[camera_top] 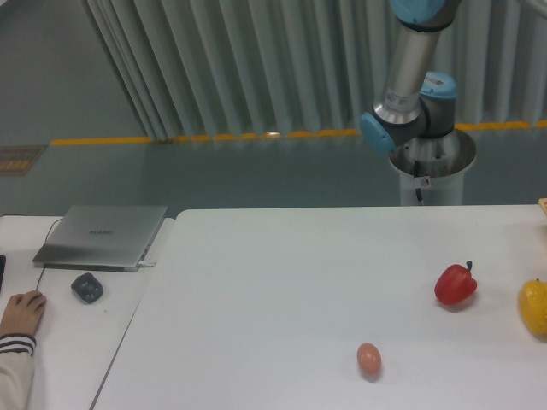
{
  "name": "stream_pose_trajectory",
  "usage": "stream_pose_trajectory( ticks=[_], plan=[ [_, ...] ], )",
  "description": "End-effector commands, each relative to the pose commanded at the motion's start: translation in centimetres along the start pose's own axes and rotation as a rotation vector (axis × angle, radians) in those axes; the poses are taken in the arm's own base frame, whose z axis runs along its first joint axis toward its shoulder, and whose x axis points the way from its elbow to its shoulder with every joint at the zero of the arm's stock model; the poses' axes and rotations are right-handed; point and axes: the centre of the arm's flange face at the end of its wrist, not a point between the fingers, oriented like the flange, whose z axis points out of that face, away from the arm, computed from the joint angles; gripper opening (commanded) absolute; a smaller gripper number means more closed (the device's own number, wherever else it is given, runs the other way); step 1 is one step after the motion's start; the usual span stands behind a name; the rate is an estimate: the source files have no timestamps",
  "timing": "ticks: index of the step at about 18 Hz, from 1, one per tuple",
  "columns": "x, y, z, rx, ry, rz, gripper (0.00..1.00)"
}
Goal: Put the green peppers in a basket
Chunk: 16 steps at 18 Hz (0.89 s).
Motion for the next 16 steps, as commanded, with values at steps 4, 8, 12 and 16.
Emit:
stream_pose_trajectory(
  ticks=[4,8,12,16],
  plan=[
    [0.0,-0.2,-0.7,-0.006,-0.009,0.006,1.00],
    [0.4,-1.6,-1.0,-0.029,0.001,0.018,1.00],
    [0.2,-4.2,-2.4,-0.048,-0.015,0.048,1.00],
    [0.2,-8.0,-3.9,-0.038,-0.023,0.102,1.00]
  ],
)
